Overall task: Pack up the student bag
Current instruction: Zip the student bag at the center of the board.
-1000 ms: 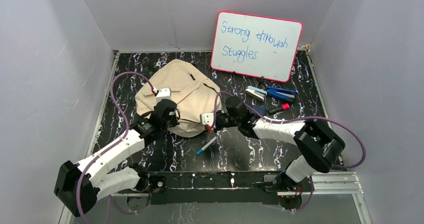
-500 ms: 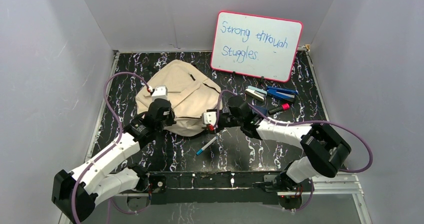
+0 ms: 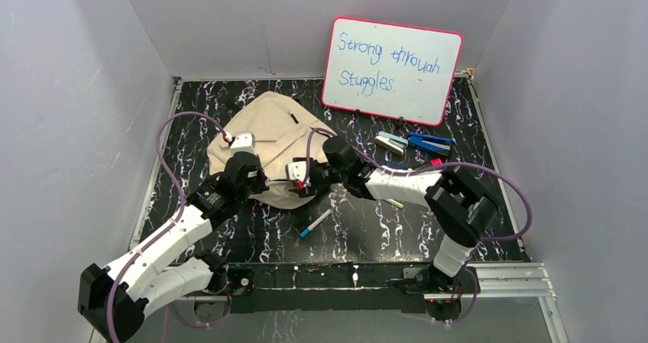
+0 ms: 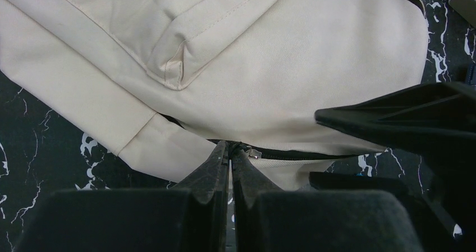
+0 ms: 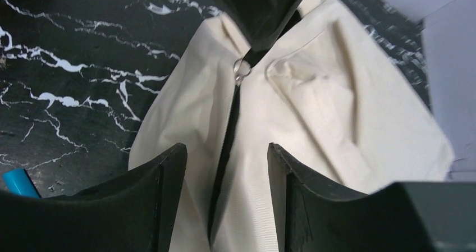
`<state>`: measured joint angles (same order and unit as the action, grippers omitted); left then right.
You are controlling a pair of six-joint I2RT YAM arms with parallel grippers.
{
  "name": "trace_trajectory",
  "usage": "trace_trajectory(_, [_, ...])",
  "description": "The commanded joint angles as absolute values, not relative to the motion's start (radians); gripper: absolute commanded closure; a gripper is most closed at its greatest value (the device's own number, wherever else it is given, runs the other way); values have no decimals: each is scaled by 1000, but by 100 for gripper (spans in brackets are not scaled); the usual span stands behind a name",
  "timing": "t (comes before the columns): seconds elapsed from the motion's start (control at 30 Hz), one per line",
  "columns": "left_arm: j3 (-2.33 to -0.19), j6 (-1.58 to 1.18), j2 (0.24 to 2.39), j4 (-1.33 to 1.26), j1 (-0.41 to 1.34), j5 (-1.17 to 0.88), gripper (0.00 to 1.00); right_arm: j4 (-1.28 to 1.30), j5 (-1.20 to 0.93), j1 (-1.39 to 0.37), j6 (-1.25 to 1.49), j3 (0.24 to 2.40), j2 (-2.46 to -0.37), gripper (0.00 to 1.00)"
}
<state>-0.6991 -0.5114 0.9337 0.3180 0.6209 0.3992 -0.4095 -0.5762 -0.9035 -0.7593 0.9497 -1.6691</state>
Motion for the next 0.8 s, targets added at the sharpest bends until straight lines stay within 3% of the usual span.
trace_trajectory(0.0, [-692, -520, 897, 314, 612, 415, 100, -378, -577, -911, -754, 1005, -1730, 41])
trace_trajectory(0.3, [-684, -523, 895, 316, 612, 435, 100, -401, -522, -926, -749, 938, -1682, 100])
trace_trajectory(0.77, [-740, -598, 994, 433, 531, 604, 100, -435, -428, -928, -733, 690, -1464, 100])
